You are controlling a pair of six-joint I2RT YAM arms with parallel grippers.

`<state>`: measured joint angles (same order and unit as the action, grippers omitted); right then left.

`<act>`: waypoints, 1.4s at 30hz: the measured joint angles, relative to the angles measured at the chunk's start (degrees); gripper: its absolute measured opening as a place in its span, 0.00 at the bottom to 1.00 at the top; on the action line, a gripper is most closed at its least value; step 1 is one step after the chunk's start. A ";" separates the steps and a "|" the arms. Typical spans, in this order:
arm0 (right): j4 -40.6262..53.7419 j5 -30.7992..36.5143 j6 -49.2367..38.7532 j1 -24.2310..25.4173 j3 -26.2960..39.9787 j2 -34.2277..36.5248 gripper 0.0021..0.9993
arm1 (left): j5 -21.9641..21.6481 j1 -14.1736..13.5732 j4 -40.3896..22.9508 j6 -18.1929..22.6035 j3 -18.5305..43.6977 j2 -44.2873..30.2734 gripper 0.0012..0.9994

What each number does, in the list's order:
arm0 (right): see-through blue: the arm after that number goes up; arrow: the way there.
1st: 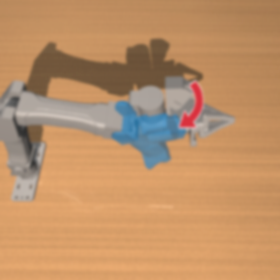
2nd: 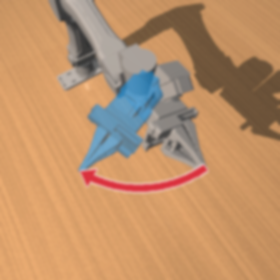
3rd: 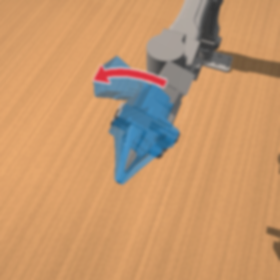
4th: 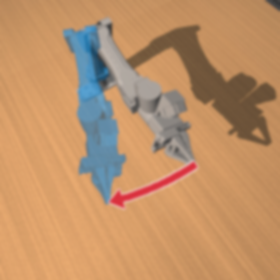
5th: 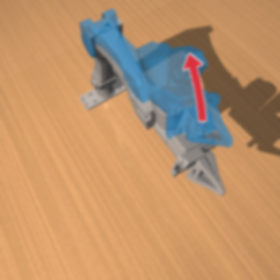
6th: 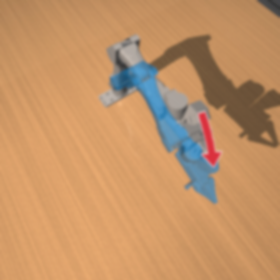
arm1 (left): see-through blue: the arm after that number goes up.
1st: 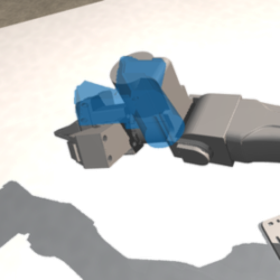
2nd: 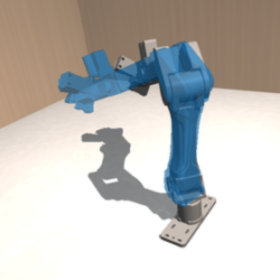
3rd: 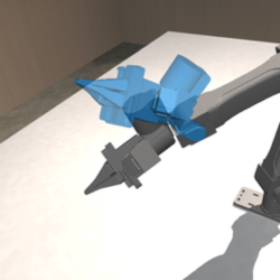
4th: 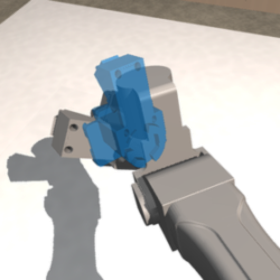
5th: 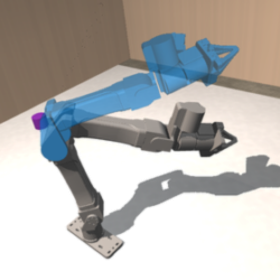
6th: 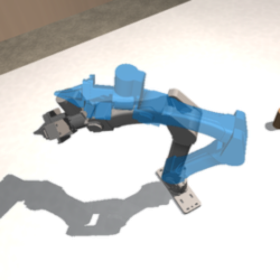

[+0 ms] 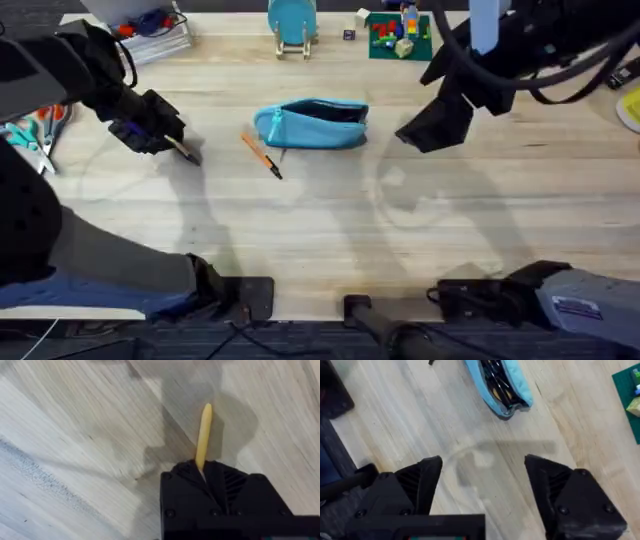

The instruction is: Unzip the bag, pick up the pens from the table one at a time and place them inside, then zip the bag closed.

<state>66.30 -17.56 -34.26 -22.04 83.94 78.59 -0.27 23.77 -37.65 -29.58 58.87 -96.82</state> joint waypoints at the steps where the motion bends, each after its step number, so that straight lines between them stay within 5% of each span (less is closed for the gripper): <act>1: 0.02 0.00 0.00 -0.01 0.00 0.00 1.00 | 0.04 0.00 0.00 0.00 0.01 0.00 0.05; 21: 0.02 0.00 0.00 0.00 0.00 0.00 1.00 | 8.28 -0.07 -6.51 4.56 4.70 1.63 0.04; 31: 0.02 0.00 0.00 0.00 0.00 0.00 1.00 | 10.62 -0.07 -11.41 14.69 8.33 19.07 0.04; 42: 0.02 0.00 0.00 0.00 0.00 0.00 1.00 | 19.22 -0.12 -12.72 26.75 8.33 29.53 0.04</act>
<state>66.32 -17.56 -34.26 -22.04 83.94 78.59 18.95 23.65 -50.37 -2.84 67.20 -67.29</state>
